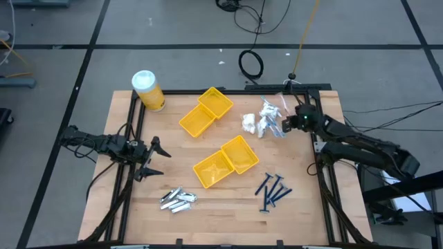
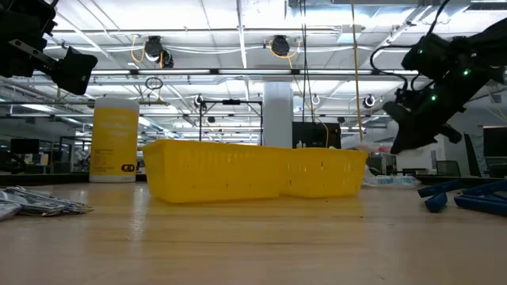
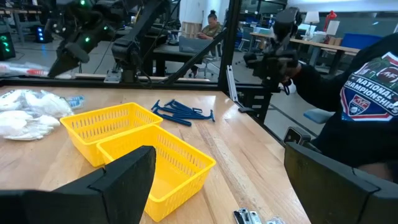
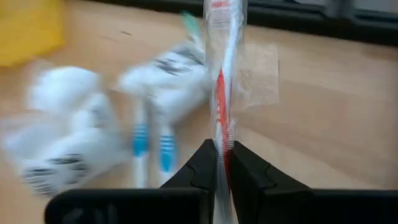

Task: Pick & Place Travel size toiletries
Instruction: Put the orange toothbrush into the bottom right yellow basket

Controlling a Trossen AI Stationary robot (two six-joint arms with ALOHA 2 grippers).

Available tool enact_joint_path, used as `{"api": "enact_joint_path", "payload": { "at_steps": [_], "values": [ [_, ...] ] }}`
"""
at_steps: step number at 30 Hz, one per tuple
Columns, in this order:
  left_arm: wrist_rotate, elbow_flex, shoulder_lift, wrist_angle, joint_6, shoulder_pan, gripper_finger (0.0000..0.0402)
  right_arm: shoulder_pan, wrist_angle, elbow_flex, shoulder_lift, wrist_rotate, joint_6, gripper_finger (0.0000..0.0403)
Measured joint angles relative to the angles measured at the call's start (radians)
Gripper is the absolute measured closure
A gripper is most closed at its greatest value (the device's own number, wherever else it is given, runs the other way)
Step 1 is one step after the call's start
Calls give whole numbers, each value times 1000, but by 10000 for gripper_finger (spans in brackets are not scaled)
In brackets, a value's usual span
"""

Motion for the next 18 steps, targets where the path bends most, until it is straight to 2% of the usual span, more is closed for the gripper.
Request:
{"api": "enact_joint_path", "payload": {
  "at_steps": [8, 18],
  "values": [
    [0, 0, 0, 0, 0, 0, 53, 78, 79, 2, -123, -75, -67, 386],
    [0, 0, 0, 0, 0, 0, 53, 165, 95, 2, -146, -75, -118, 386]
  ]
}}
